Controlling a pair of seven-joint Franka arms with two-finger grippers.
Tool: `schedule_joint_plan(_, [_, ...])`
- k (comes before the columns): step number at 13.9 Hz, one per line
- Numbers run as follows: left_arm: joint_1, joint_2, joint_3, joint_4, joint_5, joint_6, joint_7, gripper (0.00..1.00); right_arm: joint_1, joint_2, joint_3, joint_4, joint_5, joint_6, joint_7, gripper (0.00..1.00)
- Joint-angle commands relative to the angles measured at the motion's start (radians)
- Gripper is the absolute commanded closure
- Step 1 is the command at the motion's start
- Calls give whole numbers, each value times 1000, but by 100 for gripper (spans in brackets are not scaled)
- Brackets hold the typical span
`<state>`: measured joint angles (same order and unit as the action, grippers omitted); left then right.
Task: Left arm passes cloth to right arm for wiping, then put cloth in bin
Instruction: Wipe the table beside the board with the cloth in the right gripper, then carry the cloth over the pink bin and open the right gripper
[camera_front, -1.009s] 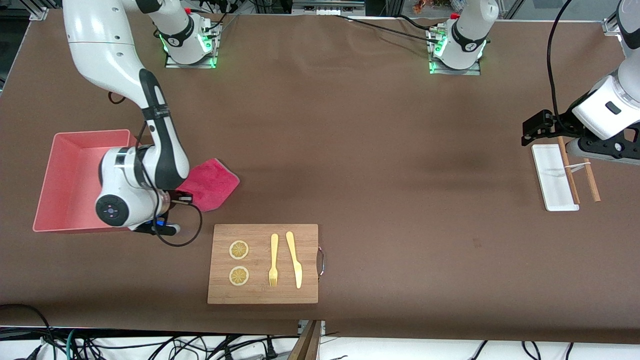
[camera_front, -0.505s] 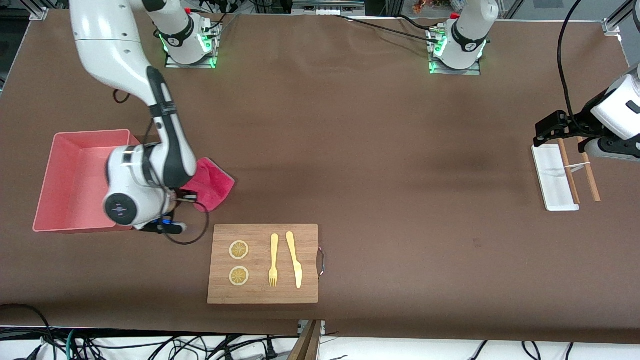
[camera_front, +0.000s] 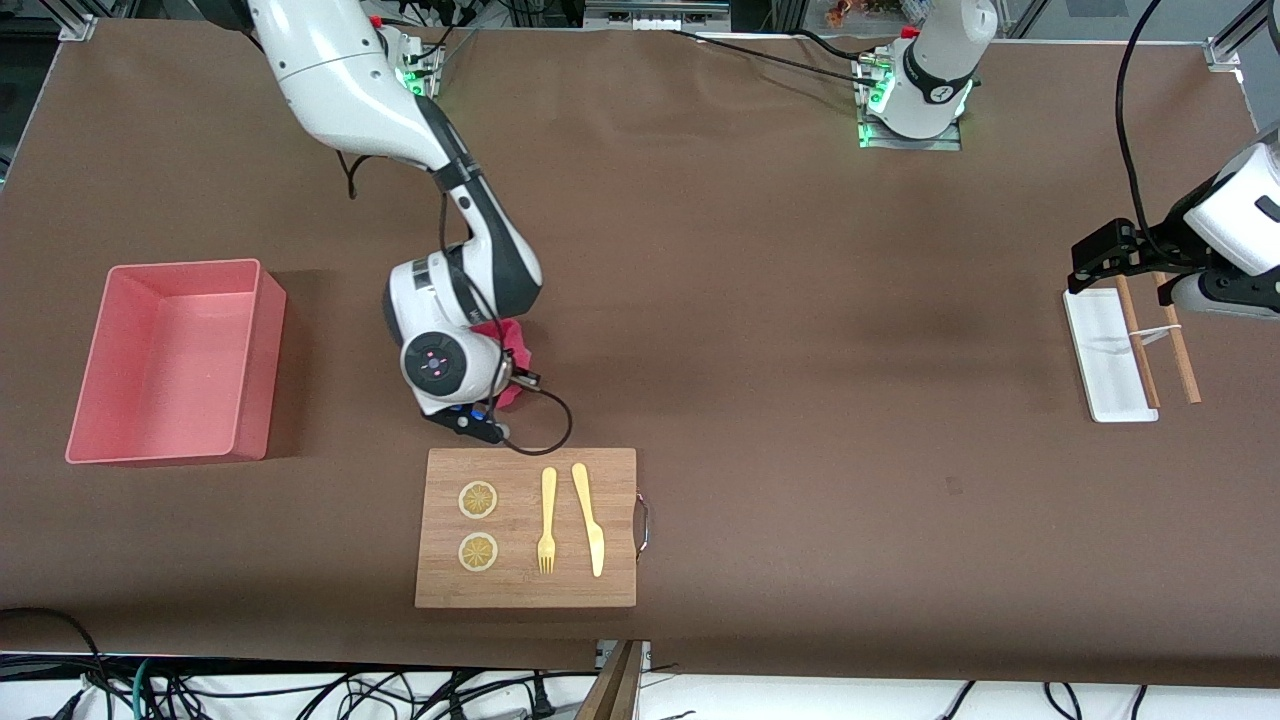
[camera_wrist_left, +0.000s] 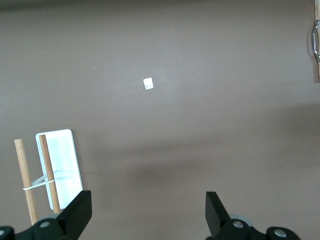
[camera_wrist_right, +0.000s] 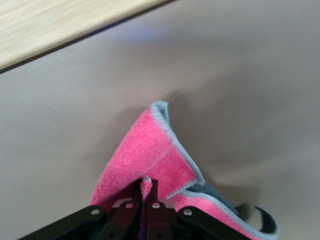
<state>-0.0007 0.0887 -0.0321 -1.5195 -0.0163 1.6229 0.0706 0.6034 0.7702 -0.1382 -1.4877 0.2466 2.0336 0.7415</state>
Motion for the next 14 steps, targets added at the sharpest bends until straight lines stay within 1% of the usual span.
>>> schedule_joint_plan(1, [2,14,-8,35,32,-24,20,0,51,6,9,4,17,65,132,100])
schedule_joint_plan(2, [2,14,-6,35,32,-24,21,0,62,-2,9,9,13,66,143,100])
schedule_joint_plan(4, [7,14,0,35,30,-24,21,0,44,-22,0,68,4,9,127,100])
schedule_joint_plan(6, [8,14,0,35,30,-26,18,0,13,-23,-11,145,3,-128,53,100])
schedule_joint_plan(8, [5,14,-8,35,33,-26,17,0,-34,-61,-38,208,3,-282,-43,100])
schedule_joint_plan(11, [4,14,-8,35,35,-26,17,0,-140,-144,-87,222,5,-473,-316,100])
schedule_joint_plan(13, [4,14,-9,35,35,-26,17,0,-229,-187,-113,222,3,-567,-484,100])
schedule_joint_plan(14, [4,14,-9,33,36,-29,18,0,-259,-202,-138,222,-1,-613,-567,100])
